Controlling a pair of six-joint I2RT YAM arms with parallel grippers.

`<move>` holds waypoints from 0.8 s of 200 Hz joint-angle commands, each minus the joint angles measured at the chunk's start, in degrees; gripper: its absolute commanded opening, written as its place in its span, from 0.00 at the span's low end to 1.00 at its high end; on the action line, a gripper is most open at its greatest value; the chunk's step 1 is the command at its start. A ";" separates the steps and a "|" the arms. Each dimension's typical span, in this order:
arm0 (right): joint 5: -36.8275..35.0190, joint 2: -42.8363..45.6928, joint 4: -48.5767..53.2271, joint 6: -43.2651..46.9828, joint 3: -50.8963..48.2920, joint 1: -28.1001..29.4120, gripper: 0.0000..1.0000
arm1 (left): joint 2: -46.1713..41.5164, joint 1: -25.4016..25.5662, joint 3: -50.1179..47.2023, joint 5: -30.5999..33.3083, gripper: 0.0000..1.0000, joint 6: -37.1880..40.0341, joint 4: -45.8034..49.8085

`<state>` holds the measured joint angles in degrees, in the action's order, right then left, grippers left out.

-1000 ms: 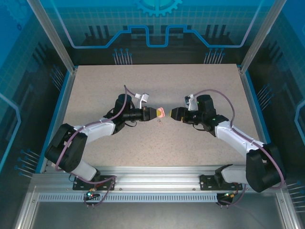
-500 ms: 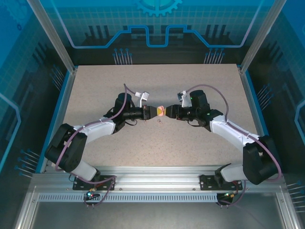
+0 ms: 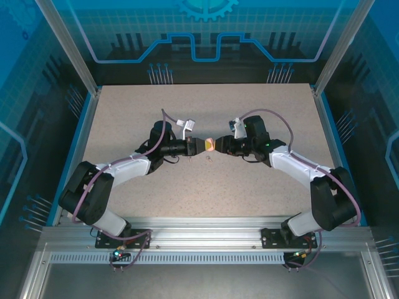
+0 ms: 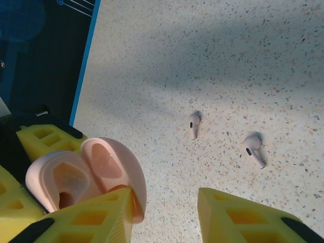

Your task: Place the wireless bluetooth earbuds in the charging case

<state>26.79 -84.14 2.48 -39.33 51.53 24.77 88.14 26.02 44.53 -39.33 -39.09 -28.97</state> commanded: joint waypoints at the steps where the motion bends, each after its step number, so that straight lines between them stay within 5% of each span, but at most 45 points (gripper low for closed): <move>1: 1.24 -1.54 -1.22 0.75 1.84 0.44 0.36 | -0.48 0.26 1.16 -2.49 0.00 -0.96 -2.07; 78: 14.72 -2.00 -4.20 4.11 0.42 -3.66 0.30 | 0.02 0.26 2.69 -6.75 0.00 -1.20 -2.31; 160: 17.38 -3.55 -0.10 8.12 1.65 -5.10 0.21 | 0.13 0.32 4.76 -9.42 0.00 -2.22 -2.49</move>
<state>43.83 -86.19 0.54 -33.19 51.94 20.18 88.16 25.93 46.72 -44.27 -40.58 -28.93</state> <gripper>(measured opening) 0.235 0.218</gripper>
